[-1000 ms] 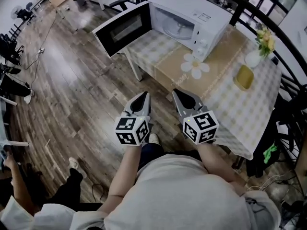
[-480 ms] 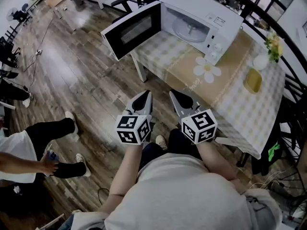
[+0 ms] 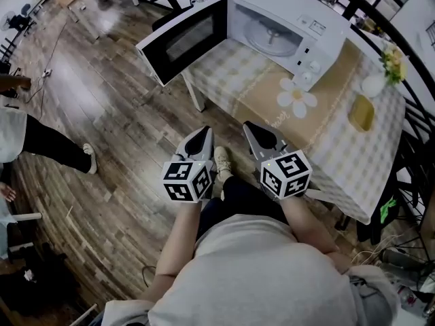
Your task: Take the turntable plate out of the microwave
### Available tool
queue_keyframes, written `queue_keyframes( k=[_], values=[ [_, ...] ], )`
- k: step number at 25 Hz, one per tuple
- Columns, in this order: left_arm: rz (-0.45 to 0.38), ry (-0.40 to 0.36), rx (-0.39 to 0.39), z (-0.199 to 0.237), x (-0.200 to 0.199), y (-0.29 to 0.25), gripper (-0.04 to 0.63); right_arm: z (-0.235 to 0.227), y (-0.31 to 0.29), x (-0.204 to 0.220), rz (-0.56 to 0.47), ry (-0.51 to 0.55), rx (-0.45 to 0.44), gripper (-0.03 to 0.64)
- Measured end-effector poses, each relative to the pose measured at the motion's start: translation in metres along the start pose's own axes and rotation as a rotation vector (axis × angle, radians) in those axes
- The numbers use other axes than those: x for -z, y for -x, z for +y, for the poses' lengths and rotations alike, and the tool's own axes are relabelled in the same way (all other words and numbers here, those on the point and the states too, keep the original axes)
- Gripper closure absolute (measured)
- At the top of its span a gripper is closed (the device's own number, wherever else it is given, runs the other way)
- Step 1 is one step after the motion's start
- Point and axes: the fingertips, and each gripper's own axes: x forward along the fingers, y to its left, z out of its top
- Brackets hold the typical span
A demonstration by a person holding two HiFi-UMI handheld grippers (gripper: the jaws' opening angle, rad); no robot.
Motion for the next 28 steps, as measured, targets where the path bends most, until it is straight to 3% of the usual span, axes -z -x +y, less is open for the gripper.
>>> queue_keyframes(
  k=[10,17,28],
  values=[
    [0.012,0.003,0.019,0.046,-0.036,-0.066,0.594,-0.05,-0.069,-0.025,-0.007,-0.006,0.032,0.603],
    [0.018,-0.022,0.025,0.079,-0.074,-0.111,0.594,-0.104,-0.113,-0.046,-0.026,-0.068,0.091,0.603],
    [0.074,-0.079,0.141,0.081,-0.107,-0.197,0.594,-0.163,-0.16,-0.077,-0.071,-0.116,0.164,0.603]
  ],
)
